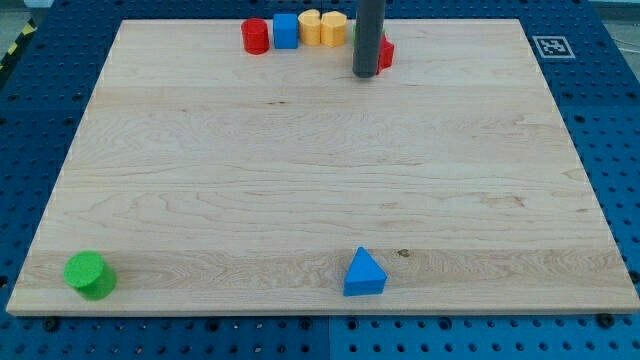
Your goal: Move your arm to the center of the board
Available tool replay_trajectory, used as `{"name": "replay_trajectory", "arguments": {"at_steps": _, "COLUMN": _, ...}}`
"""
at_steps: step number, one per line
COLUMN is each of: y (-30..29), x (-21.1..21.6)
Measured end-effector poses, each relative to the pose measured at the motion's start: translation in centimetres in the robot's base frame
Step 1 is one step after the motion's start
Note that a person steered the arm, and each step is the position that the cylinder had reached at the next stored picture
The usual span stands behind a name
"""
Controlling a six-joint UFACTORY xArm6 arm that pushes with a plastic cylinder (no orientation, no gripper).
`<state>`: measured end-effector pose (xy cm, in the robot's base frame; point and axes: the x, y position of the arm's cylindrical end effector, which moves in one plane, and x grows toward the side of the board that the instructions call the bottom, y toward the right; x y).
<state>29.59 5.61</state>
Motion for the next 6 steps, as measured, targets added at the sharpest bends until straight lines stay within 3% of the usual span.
{"name": "replay_trajectory", "arguments": {"at_steps": 2, "y": 0.0, "x": 0.7}}
{"name": "replay_trajectory", "arguments": {"at_steps": 6, "y": 5.0, "x": 10.6}}
